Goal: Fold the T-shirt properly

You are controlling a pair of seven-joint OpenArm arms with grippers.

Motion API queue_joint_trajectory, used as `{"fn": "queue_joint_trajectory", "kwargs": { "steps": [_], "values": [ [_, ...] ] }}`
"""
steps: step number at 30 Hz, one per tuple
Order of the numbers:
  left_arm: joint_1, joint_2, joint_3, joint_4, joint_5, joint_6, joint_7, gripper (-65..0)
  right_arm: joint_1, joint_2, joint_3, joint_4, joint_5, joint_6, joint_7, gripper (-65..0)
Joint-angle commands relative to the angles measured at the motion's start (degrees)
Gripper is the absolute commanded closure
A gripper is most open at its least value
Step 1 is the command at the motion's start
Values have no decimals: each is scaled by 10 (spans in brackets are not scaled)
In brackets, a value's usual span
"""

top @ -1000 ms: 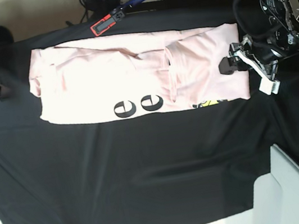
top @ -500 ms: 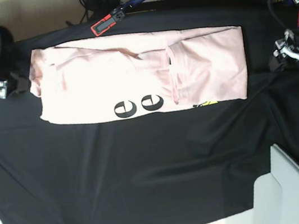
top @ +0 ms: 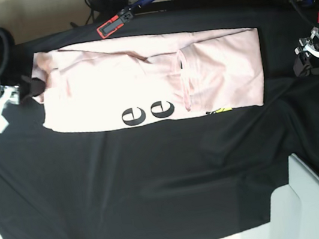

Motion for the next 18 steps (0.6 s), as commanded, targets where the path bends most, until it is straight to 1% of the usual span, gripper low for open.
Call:
{"fn": "queue_joint_trajectory", "kwargs": {
  "steps": [1,4,7,11,12,13,14,17,18],
  "values": [
    [-2,-11,-2,8,-9,-3,-10,-331,3,-7,-10,7,4,3,0,-450],
    [0,-11,-2,8,-9,-3,-10,-331,12,-21,-28,6,4,3,0,-448],
    [1,-11,-6,8,-9,-3,-10,-331,13,-34,-30,6,4,3,1,-444],
    [1,-11,-6,8,-9,-3,-10,-329,13,-38,-27,5,4,3,1,-437],
    [2,-11,-6,8,-9,-3,-10,-329,13,-38,-26,5,4,3,1,-415],
    [2,-11,-6,8,-9,-3,-10,-329,12,-35,-25,5,4,3,1,-371],
    [2,-11,-6,8,-9,-3,-10,-329,12,-34,-25,5,4,3,1,-315],
    [2,-10,-4,8,-9,-3,-10,-329,10,-34,-25,5,4,3,1,-83],
    [2,-10,-3,8,-9,-3,-10,-329,10,-34,-25,5,4,3,1,-26]
  ]
}}
